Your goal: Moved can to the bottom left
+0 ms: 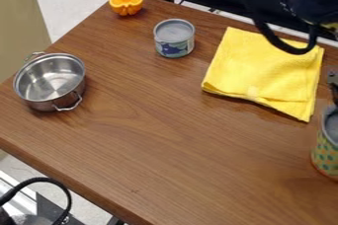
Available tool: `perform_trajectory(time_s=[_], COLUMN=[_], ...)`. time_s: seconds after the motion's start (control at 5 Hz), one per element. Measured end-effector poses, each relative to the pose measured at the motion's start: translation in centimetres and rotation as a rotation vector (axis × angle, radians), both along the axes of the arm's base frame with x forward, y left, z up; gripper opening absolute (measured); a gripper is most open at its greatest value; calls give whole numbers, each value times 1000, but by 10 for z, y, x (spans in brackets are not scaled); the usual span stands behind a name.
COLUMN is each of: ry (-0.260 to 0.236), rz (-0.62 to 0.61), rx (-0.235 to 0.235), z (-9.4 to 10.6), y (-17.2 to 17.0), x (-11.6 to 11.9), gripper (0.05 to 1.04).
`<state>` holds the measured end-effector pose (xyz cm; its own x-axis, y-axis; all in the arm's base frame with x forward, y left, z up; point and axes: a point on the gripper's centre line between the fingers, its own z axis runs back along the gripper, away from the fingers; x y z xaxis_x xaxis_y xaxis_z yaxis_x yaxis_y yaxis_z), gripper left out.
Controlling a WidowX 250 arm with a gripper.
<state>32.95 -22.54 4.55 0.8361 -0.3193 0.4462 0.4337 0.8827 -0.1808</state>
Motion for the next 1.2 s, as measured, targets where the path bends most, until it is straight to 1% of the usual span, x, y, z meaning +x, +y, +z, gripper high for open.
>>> perform_trajectory(time_s=[0.2, 0.4, 0.6, 0.8, 1.0, 1.2], ry=[62, 82, 85, 112, 124, 105], rz=[-159, -382, -462, -475, -492, -508], rx=[40, 95, 110, 138, 164, 206], z=[3, 3, 13, 11, 11, 5], y=[2, 10, 26, 39, 57, 73], x=[-9, -23, -34, -41, -48, -54], gripper=[995, 995, 995, 995, 995, 995])
